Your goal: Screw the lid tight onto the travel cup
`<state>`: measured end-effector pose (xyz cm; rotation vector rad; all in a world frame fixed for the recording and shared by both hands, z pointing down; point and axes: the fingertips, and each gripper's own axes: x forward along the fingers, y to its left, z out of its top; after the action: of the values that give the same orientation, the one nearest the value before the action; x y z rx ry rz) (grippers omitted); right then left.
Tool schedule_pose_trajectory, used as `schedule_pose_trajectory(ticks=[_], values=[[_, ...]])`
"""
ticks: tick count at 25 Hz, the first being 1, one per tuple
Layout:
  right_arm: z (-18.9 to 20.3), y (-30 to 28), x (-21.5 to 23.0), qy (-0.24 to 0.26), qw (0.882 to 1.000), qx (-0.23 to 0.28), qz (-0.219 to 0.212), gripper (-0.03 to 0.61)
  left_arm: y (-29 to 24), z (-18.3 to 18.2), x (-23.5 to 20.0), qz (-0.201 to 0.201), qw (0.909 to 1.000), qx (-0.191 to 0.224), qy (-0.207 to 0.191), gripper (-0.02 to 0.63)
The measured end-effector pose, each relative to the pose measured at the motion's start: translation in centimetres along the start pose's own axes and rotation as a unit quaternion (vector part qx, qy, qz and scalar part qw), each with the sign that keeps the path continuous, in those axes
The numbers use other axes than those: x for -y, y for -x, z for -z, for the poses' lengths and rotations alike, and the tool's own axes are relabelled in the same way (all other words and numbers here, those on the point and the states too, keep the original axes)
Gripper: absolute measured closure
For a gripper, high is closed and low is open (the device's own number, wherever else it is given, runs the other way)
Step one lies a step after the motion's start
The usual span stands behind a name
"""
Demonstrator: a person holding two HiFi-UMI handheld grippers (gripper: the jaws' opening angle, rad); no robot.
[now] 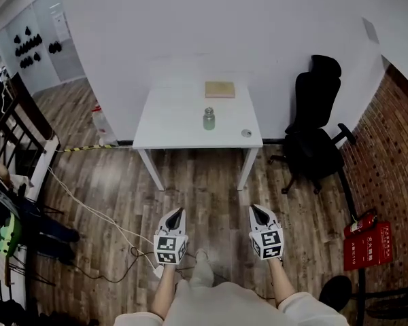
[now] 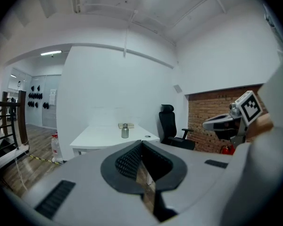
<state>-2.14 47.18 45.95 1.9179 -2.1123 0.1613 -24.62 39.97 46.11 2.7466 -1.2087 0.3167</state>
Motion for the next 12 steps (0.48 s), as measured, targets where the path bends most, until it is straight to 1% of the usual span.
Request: schedule_pose_trajectory(ticks=[6,12], values=[[-4.4,-7.6,1.9,0.005,1.000,0.005,0.011,0.578,-6.7,-3.3,-5.3,0.015,0.9999,0.005,-0.001,0.606],[-6.7,-14.4,2.7,0.010,1.000,0.004,0.020,0.578,-12.2,-5.0,-10.0,0.028,0.9996,0.007,-0.002,0.606]])
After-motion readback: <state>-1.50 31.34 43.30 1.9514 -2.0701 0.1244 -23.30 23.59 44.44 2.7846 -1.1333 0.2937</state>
